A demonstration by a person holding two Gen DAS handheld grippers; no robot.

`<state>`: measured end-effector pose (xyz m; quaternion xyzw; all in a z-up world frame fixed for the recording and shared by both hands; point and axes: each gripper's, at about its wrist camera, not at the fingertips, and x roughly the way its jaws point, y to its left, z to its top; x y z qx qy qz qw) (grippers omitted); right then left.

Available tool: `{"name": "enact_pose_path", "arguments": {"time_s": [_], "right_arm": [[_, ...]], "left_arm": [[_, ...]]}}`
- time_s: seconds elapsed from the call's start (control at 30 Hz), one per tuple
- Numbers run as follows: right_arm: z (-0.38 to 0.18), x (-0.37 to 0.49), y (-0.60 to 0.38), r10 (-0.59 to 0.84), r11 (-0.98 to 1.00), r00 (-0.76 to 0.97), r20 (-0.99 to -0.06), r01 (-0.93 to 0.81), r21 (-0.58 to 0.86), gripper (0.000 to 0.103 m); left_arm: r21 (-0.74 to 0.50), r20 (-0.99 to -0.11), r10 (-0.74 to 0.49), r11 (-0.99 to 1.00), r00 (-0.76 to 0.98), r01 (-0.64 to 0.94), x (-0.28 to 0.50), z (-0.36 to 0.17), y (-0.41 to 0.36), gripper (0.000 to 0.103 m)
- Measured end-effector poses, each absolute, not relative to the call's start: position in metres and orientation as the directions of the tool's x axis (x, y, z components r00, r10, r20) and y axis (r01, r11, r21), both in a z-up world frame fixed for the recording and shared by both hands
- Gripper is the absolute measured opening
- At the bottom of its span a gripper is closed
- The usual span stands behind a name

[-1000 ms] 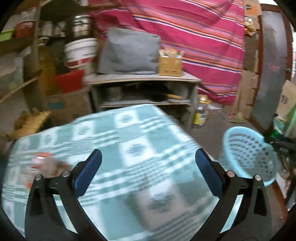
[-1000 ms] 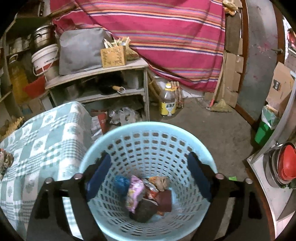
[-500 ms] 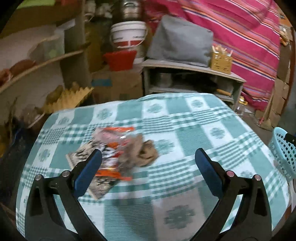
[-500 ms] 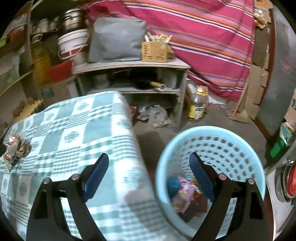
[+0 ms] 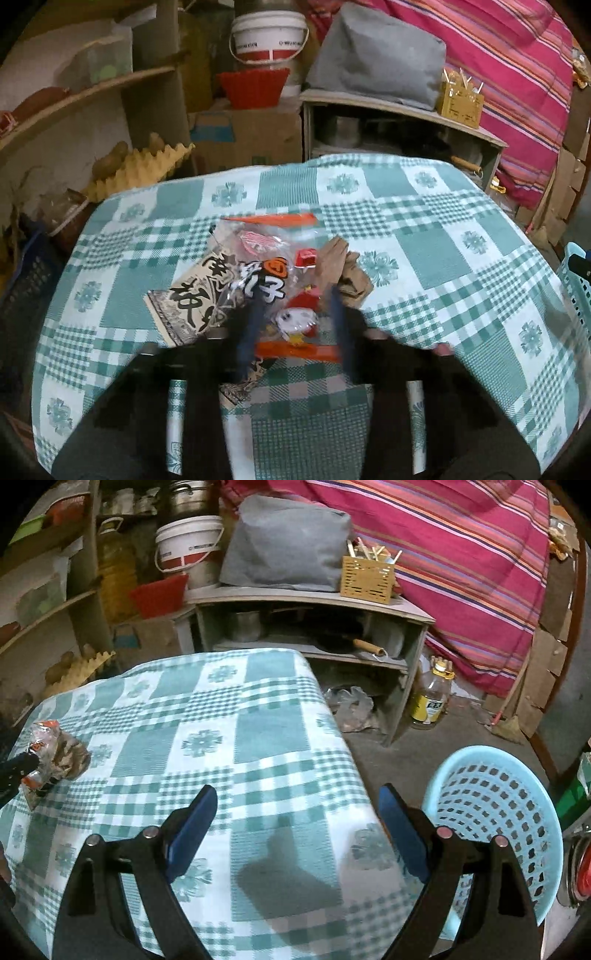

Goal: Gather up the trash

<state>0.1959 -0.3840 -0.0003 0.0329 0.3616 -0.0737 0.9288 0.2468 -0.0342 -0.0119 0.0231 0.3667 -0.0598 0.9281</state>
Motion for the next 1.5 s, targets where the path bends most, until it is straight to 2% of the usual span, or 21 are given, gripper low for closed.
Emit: {"name": "enact_pose_path", "arguments": {"time_s": [0.03, 0.13, 0.4, 0.7, 1.17, 1.2, 1.27, 1.3, 1.33, 1.5], "right_arm": [[0.0, 0.196, -0.381, -0.109, 0.988, 0.728, -0.677, 0.154, 0.006, 0.087], [0.001, 0.196, -0.373, -0.099, 0.991, 0.73, -0.677, 0.137, 0.002, 0.087], [0.004, 0.194, -0.341, -0.05, 0.997, 0.743, -0.668, 0.077, 0.011, 0.087], [0.001, 0.202, -0.282, 0.002, 1.0, 0.742, -0.67, -0.01, -0.007, 0.087], [-0.013, 0.234, -0.189, 0.12, 0.989, 0.716, -0.688, -0.148, 0.019, 0.087], [-0.014, 0.238, -0.182, 0.141, 0.986, 0.712, -0.688, -0.162, 0.034, 0.087], [-0.015, 0.242, -0.174, 0.157, 0.983, 0.708, -0.689, -0.177, 0.042, 0.087], [-0.017, 0.246, -0.167, 0.161, 0.981, 0.704, -0.692, -0.188, 0.037, 0.087], [-0.018, 0.247, -0.163, 0.161, 0.981, 0.703, -0.693, -0.192, 0.033, 0.087], [-0.025, 0.266, -0.146, 0.189, 0.976, 0.682, -0.707, -0.206, 0.062, 0.087]], "left_arm": [[-0.001, -0.684, -0.094, 0.992, 0.724, 0.128, 0.247, -0.012, -0.034, 0.01], [0.011, -0.661, -0.085, 0.992, 0.745, 0.123, 0.241, -0.005, -0.033, 0.003], [0.014, -0.588, -0.08, 0.994, 0.805, 0.109, 0.212, 0.028, -0.01, 0.0], [0.019, -0.561, -0.023, 0.999, 0.828, 0.041, 0.192, 0.037, 0.047, 0.0], [-0.009, -0.646, 0.0, 1.0, 0.764, -0.008, 0.198, 0.003, 0.108, 0.001], [-0.006, -0.65, -0.002, 1.0, 0.76, -0.003, 0.198, 0.001, 0.108, 0.007], [-0.004, -0.656, -0.006, 1.0, 0.755, 0.005, 0.197, -0.003, 0.107, 0.027], [-0.004, -0.654, -0.007, 1.0, 0.757, 0.005, 0.196, -0.005, 0.107, 0.041], [-0.003, -0.651, -0.005, 1.0, 0.759, 0.004, 0.196, -0.005, 0.107, 0.049], [-0.071, -0.668, -0.048, 0.997, 0.743, 0.001, 0.201, -0.014, 0.121, 0.056]]}}
